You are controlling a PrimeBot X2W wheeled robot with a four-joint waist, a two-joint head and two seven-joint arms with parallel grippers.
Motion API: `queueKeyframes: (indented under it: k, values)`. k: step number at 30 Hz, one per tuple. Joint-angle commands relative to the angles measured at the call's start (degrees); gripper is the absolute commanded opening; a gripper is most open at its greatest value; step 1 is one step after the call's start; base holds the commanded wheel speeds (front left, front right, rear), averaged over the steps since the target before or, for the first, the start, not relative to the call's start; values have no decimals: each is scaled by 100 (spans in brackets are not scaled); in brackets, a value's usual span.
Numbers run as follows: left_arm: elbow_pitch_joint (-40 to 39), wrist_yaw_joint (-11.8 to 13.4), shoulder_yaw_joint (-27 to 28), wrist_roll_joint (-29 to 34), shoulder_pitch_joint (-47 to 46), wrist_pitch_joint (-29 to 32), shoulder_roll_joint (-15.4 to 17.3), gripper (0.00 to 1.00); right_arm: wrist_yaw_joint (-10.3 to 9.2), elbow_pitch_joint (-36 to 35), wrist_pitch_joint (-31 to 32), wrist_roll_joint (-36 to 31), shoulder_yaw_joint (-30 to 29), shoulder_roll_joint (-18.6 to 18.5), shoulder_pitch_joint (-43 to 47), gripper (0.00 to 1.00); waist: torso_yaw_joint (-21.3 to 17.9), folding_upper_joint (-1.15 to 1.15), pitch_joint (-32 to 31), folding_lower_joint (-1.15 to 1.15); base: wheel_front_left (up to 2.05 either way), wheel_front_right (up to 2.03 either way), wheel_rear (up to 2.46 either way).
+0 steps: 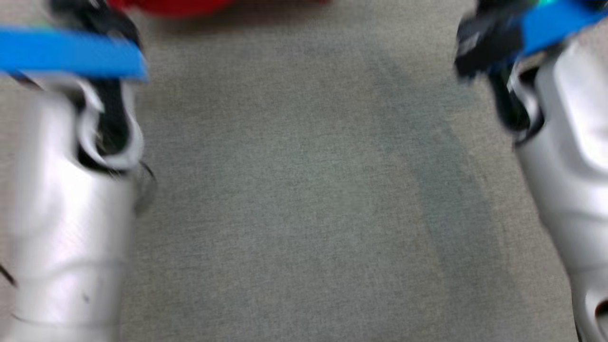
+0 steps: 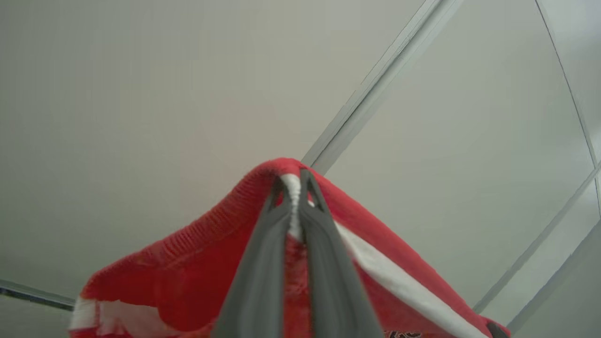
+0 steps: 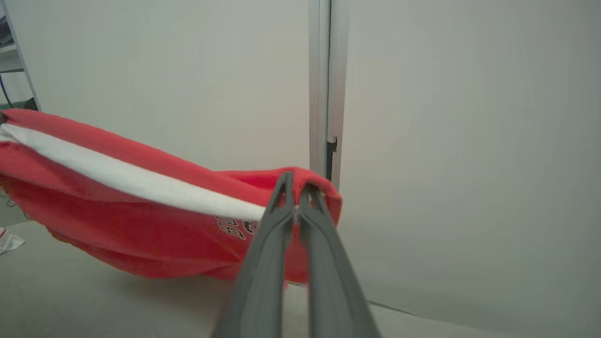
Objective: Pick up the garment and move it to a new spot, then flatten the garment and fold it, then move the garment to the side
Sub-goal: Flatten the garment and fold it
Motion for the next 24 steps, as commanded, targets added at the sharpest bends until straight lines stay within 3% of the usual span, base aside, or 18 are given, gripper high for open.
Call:
queueKeyframes:
  k: [1,7,14,18,21,24]
  values:
    - [26,-52,-134,-94,310,-52,-31,0,0,70,47,136,72,-113,266,0,31,0,-47,0,0,0,0]
    - [85,-34,-772,-638,2126,-200,238,0,0,157,452,811,338,-411,1848,0,90,0,-430,0,0,0,0]
    - [-443,-33,-1296,-1052,3845,47,775,0,-1,-939,1557,1425,409,-903,3655,0,142,0,-1106,0,0,0,0]
    - [-1053,63,-1442,-1265,4627,479,1108,0,-3,-1789,2350,1408,-34,-1133,4651,0,166,0,-1405,0,0,0,0]
    - [-1618,334,-1479,-1388,5119,831,1358,0,-5,-2510,3170,1231,-592,-1205,5418,0,205,0,-1533,0,0,0,0]
    - [-2235,578,-1515,-1534,5552,1177,1612,0,-6,-3348,4050,1032,-1317,-1051,6214,0,259,0,-1624,0,0,0,0]
